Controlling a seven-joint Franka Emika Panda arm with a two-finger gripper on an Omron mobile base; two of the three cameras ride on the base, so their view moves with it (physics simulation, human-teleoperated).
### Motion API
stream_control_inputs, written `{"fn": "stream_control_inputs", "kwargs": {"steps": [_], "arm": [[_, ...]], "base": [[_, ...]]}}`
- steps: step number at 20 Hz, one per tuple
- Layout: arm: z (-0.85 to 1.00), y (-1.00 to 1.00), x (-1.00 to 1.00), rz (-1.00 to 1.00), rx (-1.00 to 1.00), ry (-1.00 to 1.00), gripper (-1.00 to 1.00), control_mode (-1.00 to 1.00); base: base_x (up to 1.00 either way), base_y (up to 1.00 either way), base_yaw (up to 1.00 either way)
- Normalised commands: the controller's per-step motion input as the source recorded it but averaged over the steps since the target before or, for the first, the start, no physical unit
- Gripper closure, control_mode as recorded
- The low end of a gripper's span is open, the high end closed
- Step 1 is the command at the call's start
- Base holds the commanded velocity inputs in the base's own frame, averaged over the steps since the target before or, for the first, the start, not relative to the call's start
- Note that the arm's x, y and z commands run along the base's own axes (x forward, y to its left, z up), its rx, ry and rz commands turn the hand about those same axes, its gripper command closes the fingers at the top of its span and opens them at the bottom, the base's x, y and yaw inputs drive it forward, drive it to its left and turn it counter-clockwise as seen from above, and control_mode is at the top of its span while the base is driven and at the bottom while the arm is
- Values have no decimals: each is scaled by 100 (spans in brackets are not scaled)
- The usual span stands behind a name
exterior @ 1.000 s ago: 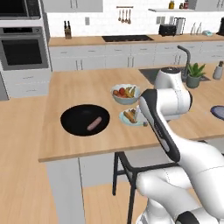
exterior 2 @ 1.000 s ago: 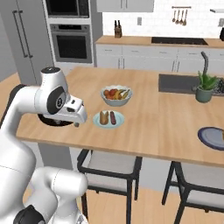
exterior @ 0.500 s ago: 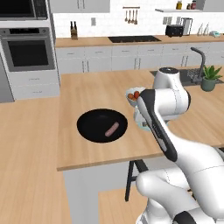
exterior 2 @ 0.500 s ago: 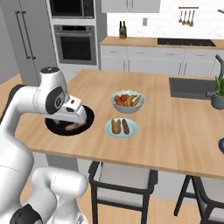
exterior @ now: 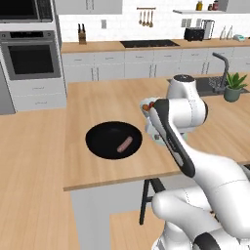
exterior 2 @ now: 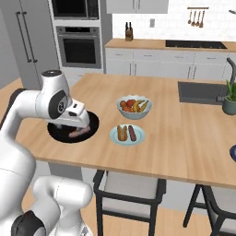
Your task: Place one bun and one sausage from the bowl on each plate.
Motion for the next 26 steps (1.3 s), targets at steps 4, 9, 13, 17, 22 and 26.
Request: {"fn": "stream_control_inputs", "kwargs": {"steps": [4, 9, 13, 17, 22, 26], "arm": [[-9, 82, 68, -5, 0, 0, -100, -100], [-20, 48, 68, -11, 0, 0, -100, -100], [-42, 27, 65, -11, 0, 0, -100, -100], [-53, 6, 68, -8, 0, 0, -100, -100], [-63, 0, 56, -6, 0, 0, -100, -100], [-63, 3, 42, -2, 0, 0, -100, -100]], "base": [[0, 0, 0], [0, 0, 0], [0, 0, 0], [0, 0, 0], [0, 0, 0], [0, 0, 0]]}}
